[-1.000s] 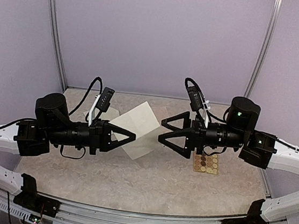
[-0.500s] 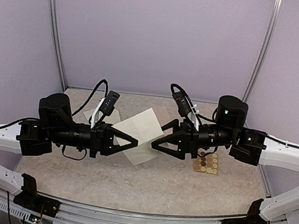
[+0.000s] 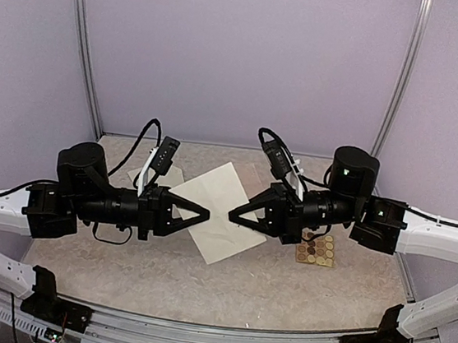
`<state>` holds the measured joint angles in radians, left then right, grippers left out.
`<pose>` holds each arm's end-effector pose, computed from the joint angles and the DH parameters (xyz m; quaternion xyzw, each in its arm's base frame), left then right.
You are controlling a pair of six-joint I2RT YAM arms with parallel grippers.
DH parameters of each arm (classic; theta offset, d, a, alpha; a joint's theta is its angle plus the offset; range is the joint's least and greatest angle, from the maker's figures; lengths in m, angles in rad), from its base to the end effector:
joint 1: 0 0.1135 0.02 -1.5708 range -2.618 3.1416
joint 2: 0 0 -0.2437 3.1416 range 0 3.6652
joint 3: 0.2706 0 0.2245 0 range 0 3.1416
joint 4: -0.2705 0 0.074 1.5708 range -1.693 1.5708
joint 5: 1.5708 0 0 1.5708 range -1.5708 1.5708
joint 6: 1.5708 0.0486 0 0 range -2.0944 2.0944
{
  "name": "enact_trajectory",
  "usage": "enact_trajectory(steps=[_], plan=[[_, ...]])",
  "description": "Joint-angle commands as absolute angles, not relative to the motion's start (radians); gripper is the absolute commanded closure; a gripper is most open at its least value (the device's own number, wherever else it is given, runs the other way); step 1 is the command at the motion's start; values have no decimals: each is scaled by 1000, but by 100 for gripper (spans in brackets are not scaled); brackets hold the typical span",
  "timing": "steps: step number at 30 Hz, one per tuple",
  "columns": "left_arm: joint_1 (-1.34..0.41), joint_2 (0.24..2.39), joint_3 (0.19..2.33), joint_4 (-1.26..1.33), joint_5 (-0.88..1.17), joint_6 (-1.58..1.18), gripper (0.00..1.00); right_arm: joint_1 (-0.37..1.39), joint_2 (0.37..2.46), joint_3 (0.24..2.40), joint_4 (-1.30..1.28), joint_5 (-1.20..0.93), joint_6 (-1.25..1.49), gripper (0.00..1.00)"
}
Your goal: Place the letter into the envelope and seal it
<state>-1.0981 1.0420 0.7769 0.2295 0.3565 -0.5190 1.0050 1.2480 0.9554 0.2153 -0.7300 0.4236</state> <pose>0.0946 -0.2223 0.3209 0.3202 0.6435 -0.5824 0.3797 0.1212 0.2512 0.3312 -0.4288 0.5873 0.6136 0.3078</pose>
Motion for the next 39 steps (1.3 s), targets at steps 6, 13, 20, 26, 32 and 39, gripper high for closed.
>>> enact_trajectory(steps=[6,13,20,26,32,39], plan=[[-1101,915,815,75,49,-430,29,1006,1208,969,152,-530,438,100],[-1101,784,934,-142,-91,-246,19,996,1248,993,96,-535,455,100],[-1109,950,1058,-296,46,-149,19,995,1288,1024,90,-611,454,100],[-1136,1076,1103,-328,95,-95,18,995,1307,1042,81,-663,454,100],[-1150,1140,1106,-341,112,-71,17,999,1320,1048,98,-715,459,100],[-1174,1170,1106,-357,129,-68,15,1000,1331,1055,91,-720,458,100]])
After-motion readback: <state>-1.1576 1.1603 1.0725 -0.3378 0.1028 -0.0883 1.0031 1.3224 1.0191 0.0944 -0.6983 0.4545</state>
